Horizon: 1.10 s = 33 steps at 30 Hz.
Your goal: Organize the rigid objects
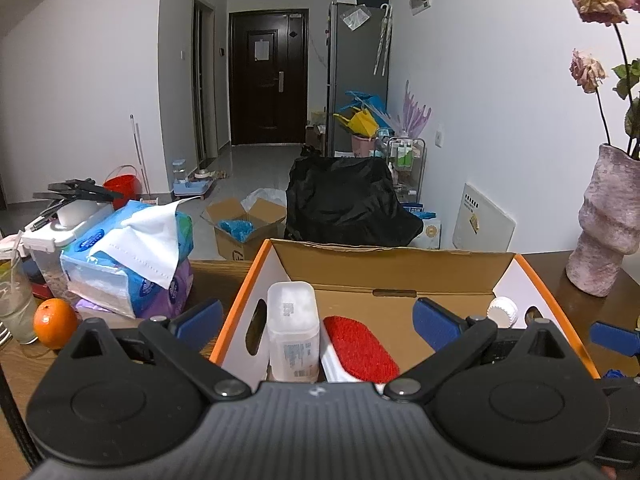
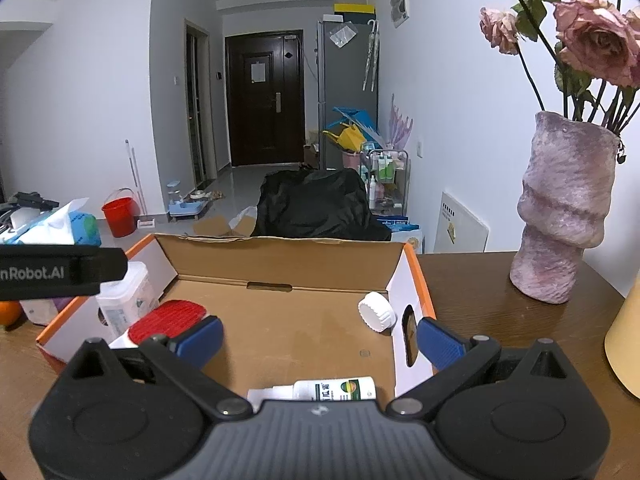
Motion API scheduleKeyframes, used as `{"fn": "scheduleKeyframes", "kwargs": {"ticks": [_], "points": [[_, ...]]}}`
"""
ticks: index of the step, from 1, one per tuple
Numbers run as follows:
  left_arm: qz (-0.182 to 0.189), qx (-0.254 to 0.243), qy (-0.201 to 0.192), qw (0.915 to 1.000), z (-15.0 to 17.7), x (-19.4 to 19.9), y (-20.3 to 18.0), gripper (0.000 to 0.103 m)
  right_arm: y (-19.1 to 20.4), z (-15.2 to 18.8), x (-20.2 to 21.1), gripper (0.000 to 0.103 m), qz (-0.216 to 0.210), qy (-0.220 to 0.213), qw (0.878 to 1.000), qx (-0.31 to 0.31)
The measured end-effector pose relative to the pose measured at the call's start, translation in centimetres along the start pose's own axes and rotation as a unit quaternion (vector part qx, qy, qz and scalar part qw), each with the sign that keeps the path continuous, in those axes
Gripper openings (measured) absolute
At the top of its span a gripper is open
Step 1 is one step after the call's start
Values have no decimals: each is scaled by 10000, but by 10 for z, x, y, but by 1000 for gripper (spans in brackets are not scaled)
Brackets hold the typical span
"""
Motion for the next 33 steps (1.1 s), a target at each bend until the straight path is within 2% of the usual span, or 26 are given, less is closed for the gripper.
{"fn": "scheduleKeyframes", "kwargs": {"ticks": [33], "points": [[33, -29, -157, 9999, 45, 105, 27, 103, 12, 44, 97, 103, -49, -155, 9998, -65]]}}
Point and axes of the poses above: each gripper's, at about its wrist camera, not at the fingertips, and x roughly against the way its jaws point, y to its left, z to its underside, the point moved 2 cm from there along -x, roughly the way its jaws point, and after that the axes turned 5 degrees about x, right-handed, at the moved point
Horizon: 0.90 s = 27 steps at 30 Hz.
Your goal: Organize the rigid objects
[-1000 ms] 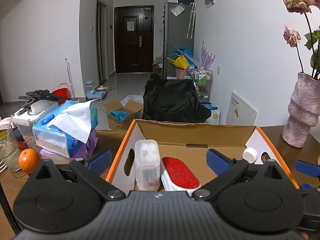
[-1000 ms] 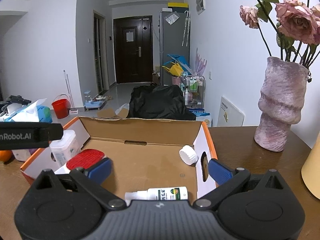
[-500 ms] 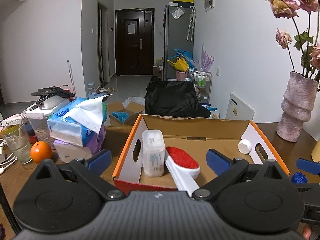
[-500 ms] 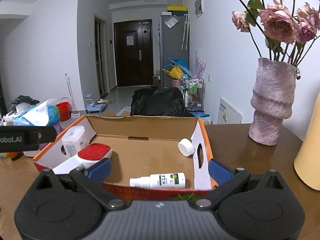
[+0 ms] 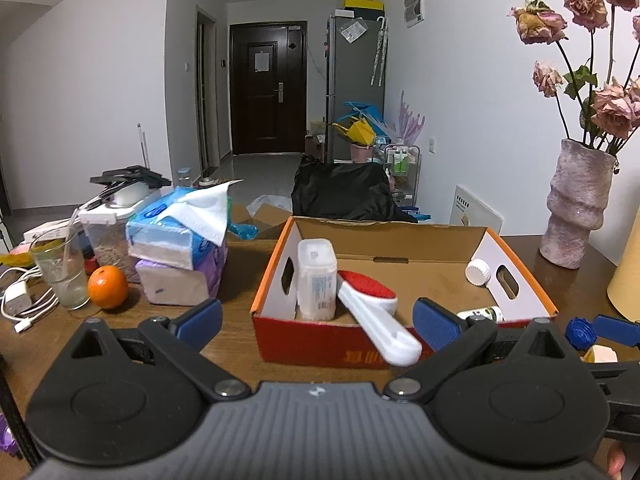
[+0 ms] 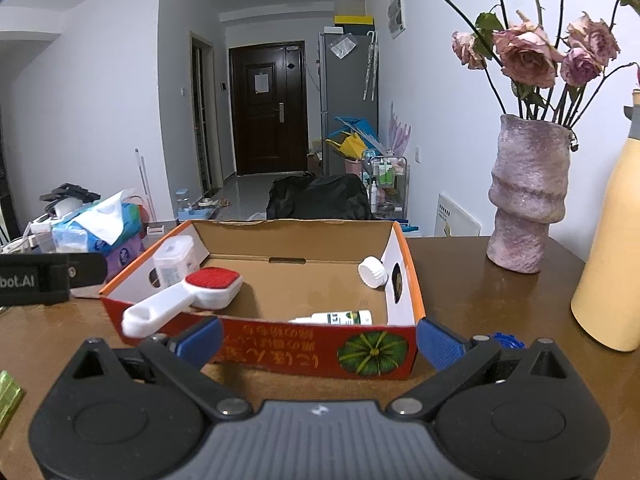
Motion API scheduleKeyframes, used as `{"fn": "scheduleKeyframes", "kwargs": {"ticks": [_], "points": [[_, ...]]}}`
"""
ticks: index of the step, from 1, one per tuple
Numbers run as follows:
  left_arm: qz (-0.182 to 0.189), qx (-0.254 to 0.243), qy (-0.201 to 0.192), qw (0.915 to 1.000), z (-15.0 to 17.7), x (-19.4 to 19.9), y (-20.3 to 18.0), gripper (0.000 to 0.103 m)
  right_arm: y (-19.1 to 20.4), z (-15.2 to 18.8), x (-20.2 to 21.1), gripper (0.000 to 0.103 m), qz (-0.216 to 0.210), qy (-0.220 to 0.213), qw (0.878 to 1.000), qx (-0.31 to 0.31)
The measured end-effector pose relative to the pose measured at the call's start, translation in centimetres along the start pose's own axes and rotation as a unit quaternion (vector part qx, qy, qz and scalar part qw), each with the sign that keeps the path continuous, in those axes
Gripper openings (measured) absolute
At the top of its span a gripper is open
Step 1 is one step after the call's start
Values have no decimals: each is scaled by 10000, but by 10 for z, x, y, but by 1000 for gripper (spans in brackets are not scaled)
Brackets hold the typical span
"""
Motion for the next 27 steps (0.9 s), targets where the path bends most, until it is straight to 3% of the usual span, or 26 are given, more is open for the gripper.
{"fn": "scheduleKeyframes", "kwargs": {"ticks": [27], "points": [[-176, 116, 182, 9996, 51, 91, 45, 103, 35, 44, 87, 103, -118, 35, 9998, 123]]}}
Point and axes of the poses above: each gripper's, at about its wrist camera, not at the fingertips, and x roughly against the way its jaws point, y to its left, z to its underside, the point moved 2 cm from there along -x, roughly the way its jaws point, and after that the axes turned 5 degrees about x, right-handed, at the moved point
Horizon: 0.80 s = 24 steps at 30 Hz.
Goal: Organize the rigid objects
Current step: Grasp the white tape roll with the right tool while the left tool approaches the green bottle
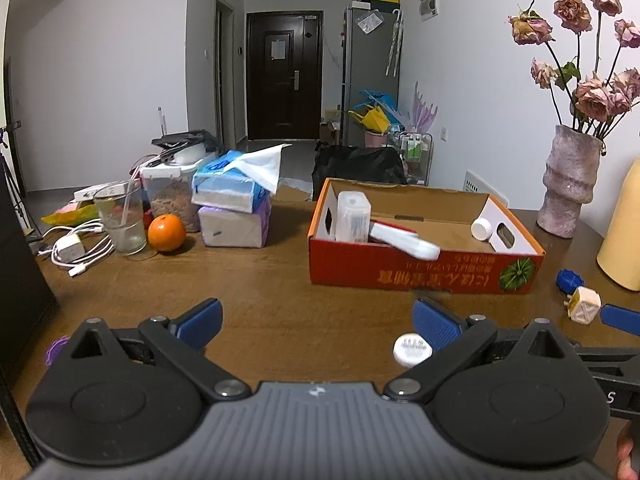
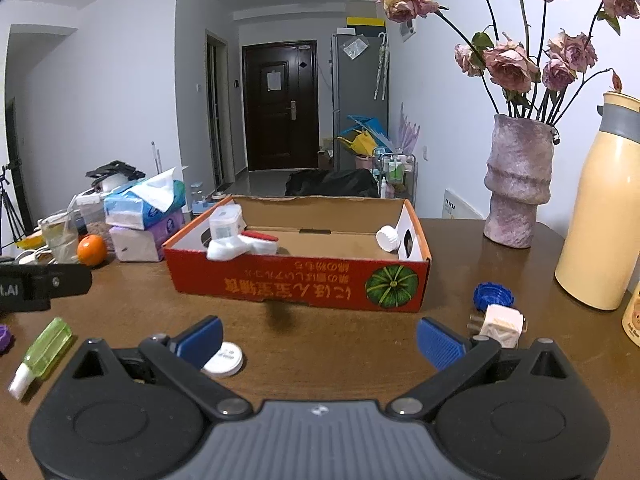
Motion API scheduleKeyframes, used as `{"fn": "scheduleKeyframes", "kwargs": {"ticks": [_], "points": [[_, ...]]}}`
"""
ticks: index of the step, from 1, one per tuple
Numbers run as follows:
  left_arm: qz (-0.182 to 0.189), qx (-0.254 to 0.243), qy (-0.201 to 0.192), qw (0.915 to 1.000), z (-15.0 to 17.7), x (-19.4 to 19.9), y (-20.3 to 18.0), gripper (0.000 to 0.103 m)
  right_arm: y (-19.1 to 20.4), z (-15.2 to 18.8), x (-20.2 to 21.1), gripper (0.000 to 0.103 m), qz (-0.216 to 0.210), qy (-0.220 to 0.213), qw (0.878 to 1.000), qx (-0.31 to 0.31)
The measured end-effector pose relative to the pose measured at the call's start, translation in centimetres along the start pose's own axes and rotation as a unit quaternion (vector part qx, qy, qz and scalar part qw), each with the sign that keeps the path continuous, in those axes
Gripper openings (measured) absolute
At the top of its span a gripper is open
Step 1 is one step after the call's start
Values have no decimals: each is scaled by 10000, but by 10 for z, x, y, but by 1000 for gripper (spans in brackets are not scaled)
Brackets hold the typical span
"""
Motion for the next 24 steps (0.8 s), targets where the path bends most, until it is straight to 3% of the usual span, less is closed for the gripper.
{"fn": "scheduleKeyframes", "kwargs": {"ticks": [24], "points": [[-428, 1, 270, 9987, 43, 30, 63, 103, 29, 44, 30, 103, -31, 357, 9991, 232]]}}
Point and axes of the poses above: each gripper's, at about its wrist camera, not at the fingertips, and x roughly against the way its jaws point, y to its left, z to its underside, the point moved 2 cm from there along -x, roughly the way its jaws point, and after that the axes turned 5 degrees about x, right-handed, at the moved point
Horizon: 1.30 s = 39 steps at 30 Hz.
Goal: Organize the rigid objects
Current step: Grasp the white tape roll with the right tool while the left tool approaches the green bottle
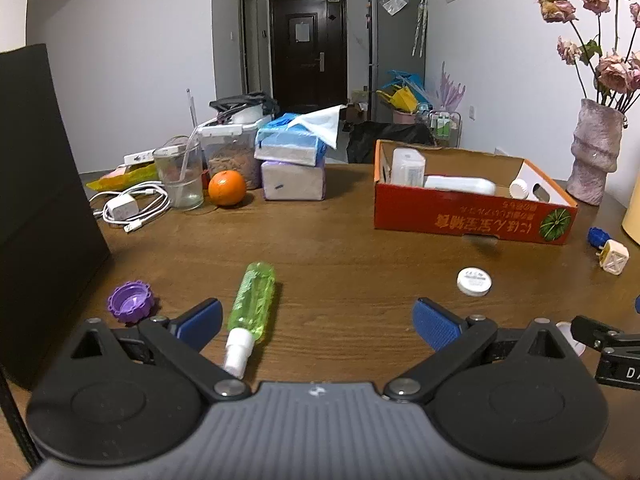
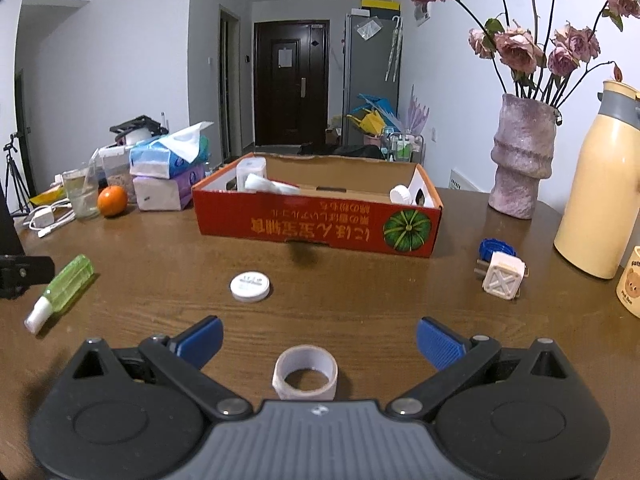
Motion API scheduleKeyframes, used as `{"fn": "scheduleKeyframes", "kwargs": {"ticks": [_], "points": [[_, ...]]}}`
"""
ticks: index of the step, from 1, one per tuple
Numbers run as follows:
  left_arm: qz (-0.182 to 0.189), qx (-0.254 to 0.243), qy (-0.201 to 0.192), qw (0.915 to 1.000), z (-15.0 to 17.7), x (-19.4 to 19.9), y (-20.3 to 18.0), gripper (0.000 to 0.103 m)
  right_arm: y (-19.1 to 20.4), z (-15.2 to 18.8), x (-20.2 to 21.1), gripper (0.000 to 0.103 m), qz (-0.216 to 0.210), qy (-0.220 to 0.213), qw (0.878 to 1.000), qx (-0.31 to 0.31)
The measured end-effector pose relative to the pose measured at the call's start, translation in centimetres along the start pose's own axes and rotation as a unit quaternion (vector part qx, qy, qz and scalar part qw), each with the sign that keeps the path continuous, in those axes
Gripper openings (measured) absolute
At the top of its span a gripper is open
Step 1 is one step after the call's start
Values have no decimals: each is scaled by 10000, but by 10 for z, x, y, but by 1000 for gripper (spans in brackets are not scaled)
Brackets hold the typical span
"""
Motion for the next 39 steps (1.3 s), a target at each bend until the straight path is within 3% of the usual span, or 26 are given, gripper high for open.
{"fn": "scheduleKeyframes", "kwargs": {"ticks": [12, 17, 20, 24, 29, 39], "points": [[-158, -91, 178, 9997, 13, -15, 19, 103, -1, 22, -27, 101, 49, 419, 9990, -178], [-248, -51, 245, 9994, 13, -25, 28, 103, 1, 24, -40, 93, 21, 572, 9982, -188], [-267, -15, 275, 9993, 13, -31, 32, 103, 2, 26, -47, 81, -1, 647, 9978, -171], [-312, -24, 314, 9990, 12, -40, 36, 103, 4, 29, -53, 73, -64, 727, 9972, -165], [-336, -58, 338, 9988, 10, -49, 39, 103, 3, 29, -55, 44, -81, 677, 9975, -210], [-387, -43, 445, 9983, 8, -72, 47, 103, -3, 24, -53, 42, -12, 445, 9985, -309]]}}
Point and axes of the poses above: each gripper's, at about its wrist camera, not at the fingertips, and x roughly against the way its jaws point, y to its left, z to its underside, the point moved 2 cm from there along -x, roughly the way its jaws point, and after that the axes turned 5 degrees about x, right-handed, at the moved point
